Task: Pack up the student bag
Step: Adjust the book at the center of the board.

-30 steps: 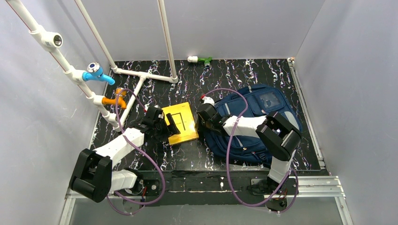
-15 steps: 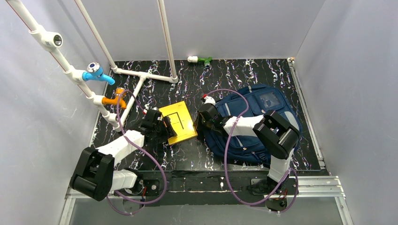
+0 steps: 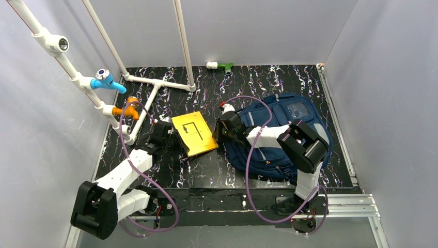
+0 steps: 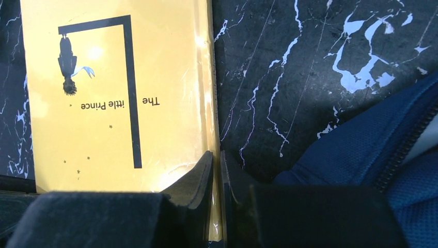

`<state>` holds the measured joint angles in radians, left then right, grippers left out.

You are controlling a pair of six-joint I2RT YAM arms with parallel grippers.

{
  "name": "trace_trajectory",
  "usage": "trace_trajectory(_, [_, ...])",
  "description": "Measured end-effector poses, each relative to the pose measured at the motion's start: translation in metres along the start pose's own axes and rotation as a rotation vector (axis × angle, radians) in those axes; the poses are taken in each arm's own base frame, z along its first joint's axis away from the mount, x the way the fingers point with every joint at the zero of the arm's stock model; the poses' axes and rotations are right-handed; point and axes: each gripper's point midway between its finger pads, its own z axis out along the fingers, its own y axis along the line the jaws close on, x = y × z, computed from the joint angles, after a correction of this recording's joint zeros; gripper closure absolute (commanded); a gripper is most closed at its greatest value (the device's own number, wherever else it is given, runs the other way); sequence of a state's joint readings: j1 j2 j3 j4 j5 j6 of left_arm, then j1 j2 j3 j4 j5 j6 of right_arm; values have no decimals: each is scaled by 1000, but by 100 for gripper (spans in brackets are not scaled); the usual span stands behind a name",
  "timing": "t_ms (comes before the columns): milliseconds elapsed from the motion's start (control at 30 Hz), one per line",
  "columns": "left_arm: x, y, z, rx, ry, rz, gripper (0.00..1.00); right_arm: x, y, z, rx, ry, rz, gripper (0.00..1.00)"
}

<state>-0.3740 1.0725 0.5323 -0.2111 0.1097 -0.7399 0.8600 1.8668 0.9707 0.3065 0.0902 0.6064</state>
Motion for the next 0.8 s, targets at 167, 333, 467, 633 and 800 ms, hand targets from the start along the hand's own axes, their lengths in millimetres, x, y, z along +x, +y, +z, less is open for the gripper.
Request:
trace_trajectory(167, [0, -4, -4, 4, 25, -5, 77, 0, 2, 0, -15, 5, -11, 78])
trace_trajectory(333, [-3, -13, -10, 15, 42, -23, 76, 0, 2, 0, -14, 4, -8, 73])
trace_trajectory(467, [-9, -24, -17, 37, 46, -39, 76, -1, 0, 0, -4, -2, -8, 67])
trace_trajectory(633, [-24, -52, -29, 112, 35, -58, 76, -3, -4, 0, 15, -12, -12, 64])
trace_trajectory(800, [-51, -111, -36, 270, 0, -42, 74, 12, 13, -2, -48, 41, -30, 64])
